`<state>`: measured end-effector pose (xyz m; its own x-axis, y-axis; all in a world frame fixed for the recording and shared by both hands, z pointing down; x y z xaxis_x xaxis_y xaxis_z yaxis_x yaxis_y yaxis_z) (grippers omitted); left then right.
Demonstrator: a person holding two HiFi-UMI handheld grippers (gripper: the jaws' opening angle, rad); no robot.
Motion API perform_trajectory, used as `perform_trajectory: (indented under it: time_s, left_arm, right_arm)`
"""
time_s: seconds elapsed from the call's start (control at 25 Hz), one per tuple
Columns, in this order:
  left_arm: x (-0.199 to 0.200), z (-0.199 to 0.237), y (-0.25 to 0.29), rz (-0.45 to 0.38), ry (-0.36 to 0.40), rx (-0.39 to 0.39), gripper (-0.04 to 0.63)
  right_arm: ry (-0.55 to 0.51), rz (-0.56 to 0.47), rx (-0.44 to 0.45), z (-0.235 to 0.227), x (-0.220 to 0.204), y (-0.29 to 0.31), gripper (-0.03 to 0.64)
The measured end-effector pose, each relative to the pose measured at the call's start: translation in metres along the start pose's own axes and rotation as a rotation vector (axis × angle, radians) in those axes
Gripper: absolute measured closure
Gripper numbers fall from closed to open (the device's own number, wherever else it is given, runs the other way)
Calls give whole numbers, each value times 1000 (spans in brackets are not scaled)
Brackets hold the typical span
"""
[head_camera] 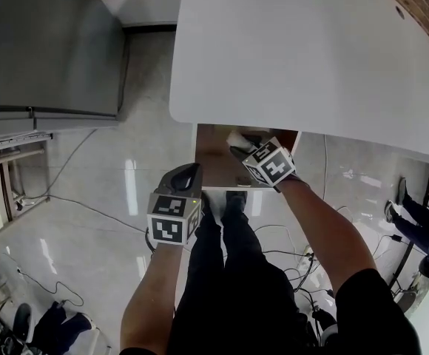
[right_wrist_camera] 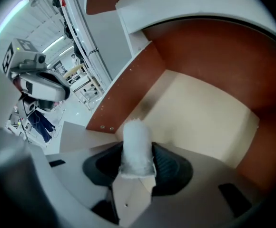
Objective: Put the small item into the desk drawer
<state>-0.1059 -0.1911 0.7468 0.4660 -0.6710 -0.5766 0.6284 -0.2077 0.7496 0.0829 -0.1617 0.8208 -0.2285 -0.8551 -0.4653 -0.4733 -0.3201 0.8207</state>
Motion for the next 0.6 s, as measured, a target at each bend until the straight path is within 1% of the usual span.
perform_trajectory:
  time_s: [0.28, 0.6]
  left_arm:
    - [-5, -3, -2, 5, 0, -12, 584]
    - [-12, 1, -12, 3, -30, -3, 584]
  right_arm:
    - [-15, 42, -85, -17, -10, 12, 457]
    - [-22, 64, -121, -22, -12, 20, 453]
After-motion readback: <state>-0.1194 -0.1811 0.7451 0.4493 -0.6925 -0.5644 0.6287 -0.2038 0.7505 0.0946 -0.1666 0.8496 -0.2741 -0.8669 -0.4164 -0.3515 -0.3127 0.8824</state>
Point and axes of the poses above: the fingertips, and each gripper's own axes: y forward along the fingers, z to its left, x out of its top, the point moved 8 cm from there along -y, backward along the fingers, and after that the axes turned 7 degrees about x, right-handed, at the moved point
